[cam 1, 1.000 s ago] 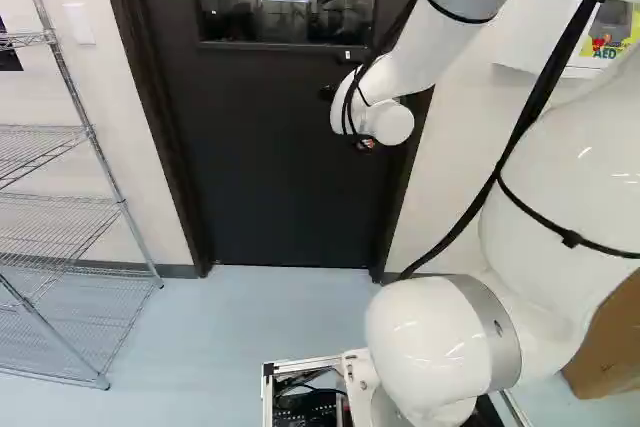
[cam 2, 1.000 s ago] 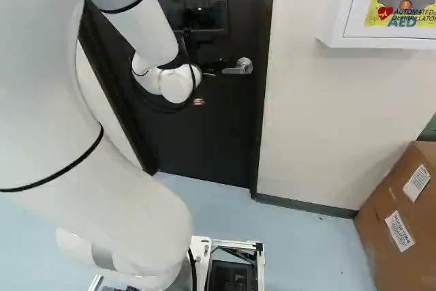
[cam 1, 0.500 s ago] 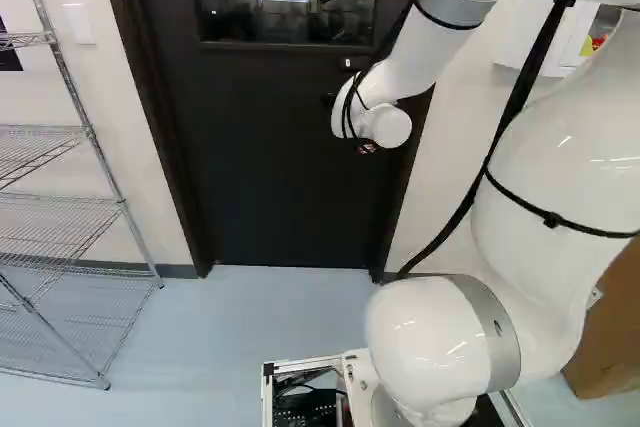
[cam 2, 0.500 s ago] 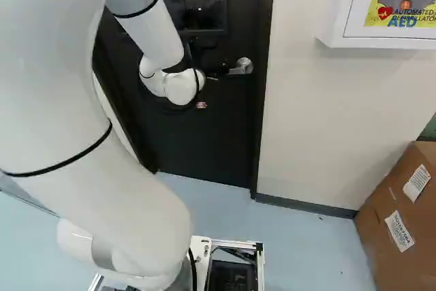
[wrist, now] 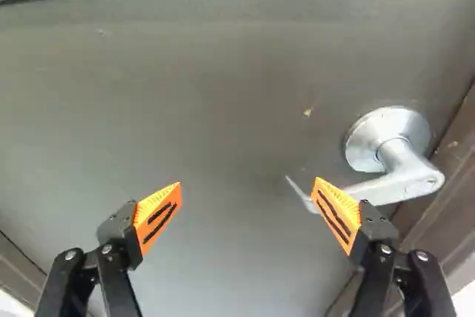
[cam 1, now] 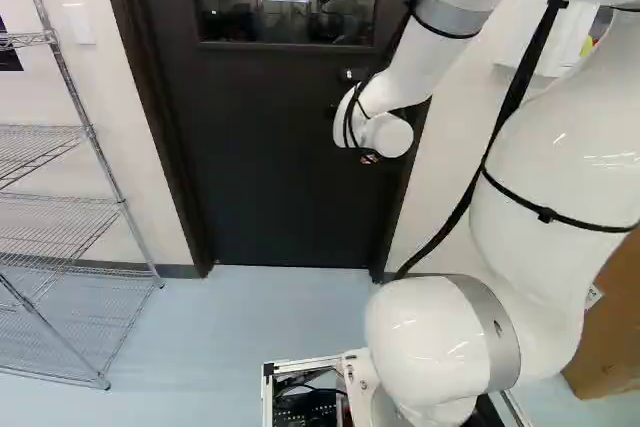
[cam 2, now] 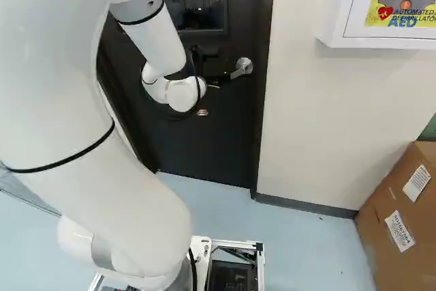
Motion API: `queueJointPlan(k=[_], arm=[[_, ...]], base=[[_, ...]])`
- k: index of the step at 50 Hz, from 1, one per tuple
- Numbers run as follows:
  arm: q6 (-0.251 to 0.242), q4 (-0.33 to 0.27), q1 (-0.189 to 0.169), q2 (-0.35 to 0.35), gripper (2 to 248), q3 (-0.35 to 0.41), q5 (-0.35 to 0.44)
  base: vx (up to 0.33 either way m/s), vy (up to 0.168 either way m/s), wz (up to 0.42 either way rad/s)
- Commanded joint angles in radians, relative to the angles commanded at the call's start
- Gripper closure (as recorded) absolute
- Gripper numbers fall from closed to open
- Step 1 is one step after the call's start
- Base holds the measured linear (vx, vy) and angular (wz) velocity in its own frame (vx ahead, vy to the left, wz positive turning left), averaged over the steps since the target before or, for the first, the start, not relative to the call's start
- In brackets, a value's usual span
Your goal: Open the door and move inside
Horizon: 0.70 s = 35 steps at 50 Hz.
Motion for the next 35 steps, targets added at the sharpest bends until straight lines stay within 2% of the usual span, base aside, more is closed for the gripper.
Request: queueJointPlan(k=[12, 35], arm=[[0.000, 0.000, -0.026, 0.009, 3, 0.038, 0.000], [0.000, 0.000, -0.030, -0.011, 3, 0.043, 0.000]], base=[[0.000, 0.000, 0.000], [0.000, 0.000, 0.000]])
